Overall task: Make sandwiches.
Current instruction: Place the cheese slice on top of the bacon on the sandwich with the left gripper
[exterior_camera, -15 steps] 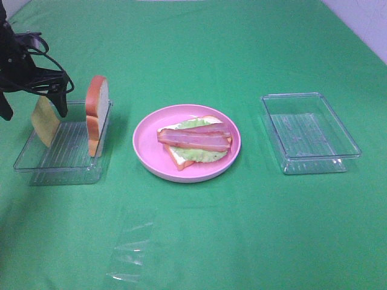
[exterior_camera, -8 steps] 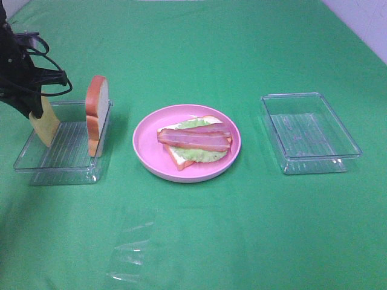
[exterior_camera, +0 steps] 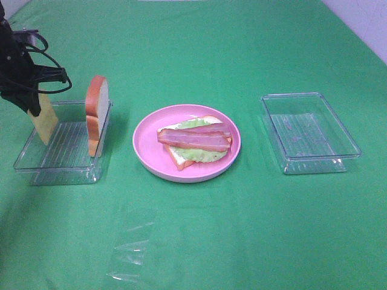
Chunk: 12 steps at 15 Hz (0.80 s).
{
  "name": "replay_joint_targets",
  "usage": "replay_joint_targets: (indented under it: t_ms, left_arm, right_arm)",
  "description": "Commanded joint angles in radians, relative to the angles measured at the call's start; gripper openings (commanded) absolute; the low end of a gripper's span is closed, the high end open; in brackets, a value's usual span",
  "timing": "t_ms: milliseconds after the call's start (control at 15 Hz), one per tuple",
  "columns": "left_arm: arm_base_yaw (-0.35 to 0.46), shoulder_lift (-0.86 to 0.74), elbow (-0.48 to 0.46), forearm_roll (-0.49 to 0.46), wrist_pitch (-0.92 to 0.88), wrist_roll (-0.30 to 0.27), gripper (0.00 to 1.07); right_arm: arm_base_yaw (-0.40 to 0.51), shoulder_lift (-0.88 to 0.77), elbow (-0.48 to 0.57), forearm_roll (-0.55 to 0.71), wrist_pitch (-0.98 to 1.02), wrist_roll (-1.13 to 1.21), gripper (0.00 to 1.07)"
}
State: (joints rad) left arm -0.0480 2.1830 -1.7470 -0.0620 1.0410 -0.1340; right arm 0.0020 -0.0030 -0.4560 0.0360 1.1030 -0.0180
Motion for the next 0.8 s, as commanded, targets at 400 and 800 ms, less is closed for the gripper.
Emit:
replay_joint_targets:
  t_ms: [400, 800]
  left_arm:
    - [-0.03, -0.165, -0.246, -0.121, 0.042, -0.005, 0.0]
    - [-0.176, -0.143, -0.272, -0.213, -0.005, -0.005, 0.0]
  right_arm:
    - [-0.001, -0.033, 0.004, 0.001, -0.005, -0.015, 0.96]
    - [-0.001, -0.033, 0.004, 0.001, -0.005, -0.014, 0.96]
